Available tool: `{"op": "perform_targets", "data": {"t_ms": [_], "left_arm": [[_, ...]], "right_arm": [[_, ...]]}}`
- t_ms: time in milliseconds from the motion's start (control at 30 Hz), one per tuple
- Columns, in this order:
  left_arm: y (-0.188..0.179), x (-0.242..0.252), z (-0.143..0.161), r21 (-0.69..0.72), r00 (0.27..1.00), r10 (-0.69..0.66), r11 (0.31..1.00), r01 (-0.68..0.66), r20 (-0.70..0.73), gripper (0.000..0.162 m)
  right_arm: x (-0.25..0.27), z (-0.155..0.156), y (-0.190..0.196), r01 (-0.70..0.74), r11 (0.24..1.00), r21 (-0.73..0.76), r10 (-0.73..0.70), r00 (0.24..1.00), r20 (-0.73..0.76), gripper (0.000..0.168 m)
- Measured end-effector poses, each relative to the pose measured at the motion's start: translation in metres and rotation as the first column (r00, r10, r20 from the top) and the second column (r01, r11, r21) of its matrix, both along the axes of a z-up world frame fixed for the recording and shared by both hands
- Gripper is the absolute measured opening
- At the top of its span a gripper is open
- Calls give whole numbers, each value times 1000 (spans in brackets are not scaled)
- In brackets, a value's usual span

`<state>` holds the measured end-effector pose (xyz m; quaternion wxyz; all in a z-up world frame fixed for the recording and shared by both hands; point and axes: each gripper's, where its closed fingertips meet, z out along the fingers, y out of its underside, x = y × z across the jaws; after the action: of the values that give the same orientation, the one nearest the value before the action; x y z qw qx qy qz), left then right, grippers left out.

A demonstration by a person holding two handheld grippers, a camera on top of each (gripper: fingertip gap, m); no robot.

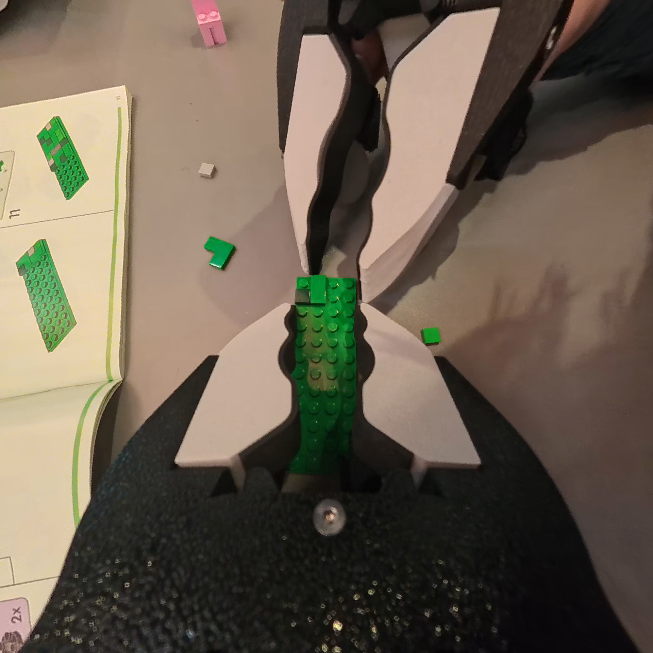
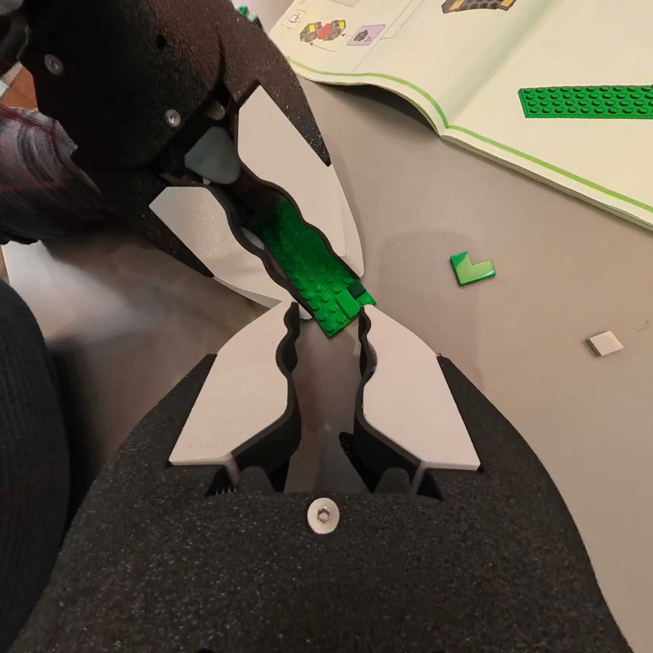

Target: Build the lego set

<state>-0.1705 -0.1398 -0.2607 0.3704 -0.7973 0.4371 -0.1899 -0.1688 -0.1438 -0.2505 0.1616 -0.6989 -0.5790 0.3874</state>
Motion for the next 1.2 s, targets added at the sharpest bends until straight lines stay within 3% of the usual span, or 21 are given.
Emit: {"op": "perform_targets", "data": {"t_ms": [200, 233, 267, 367, 433, 533, 600, 667, 900, 1033, 1200], "left_arm": [[1, 1, 0, 11, 1000, 0, 1000, 1, -7, 31], [1, 1, 0, 16, 1000, -3, 1000, 3, -9, 30], [1, 1, 0, 21, 1000, -8, 1000, 8, -13, 30], [1, 1, 0, 14, 1000, -4, 1000, 4, -7, 31], [1, 1, 0, 22, 1000, -7, 1000, 7, -10, 31], [-1, 0, 1, 45, 999, -43, 998, 44, -17, 31], [-2, 0, 4, 64, 998, -70, 995, 70, -4, 31], [-6, 4, 9, 73, 994, -105, 992, 103, 26, 30], [-17, 9, 16, 62, 976, -196, 980, 191, 94, 31], [-21, 11, 19, 40, 965, -227, 974, 224, 131, 31], [-31, 13, 46, -102, 878, -208, 956, 276, 432, 30]], "right_arm": [[-1, 3, -2, -19, 998, -58, 17, 999, -37, 29], [-6, 12, -24, -110, 973, -205, 84, 988, -130, 23], [-12, 16, -26, -85, 945, -317, 34, 986, -165, 26], [-5, 12, -18, -99, 966, -239, 65, 987, -145, 17], [-2, 19, -17, -119, 958, -262, 67, 978, -198, 25], [5, 23, -3, -113, 993, -42, 100, 967, -235, 31], [10, 21, 3, -137, 977, 163, 171, 961, -218, 30], [13, 15, 3, -171, 945, 278, 224, 959, -171, 27], [15, 14, -4, -234, 891, 389, 313, 937, -153, 9], [16, 13, -11, -294, 837, 462, 392, 911, -130, 10], [14, 25, -13, -276, 741, 613, 452, 879, -151, 21]]}}
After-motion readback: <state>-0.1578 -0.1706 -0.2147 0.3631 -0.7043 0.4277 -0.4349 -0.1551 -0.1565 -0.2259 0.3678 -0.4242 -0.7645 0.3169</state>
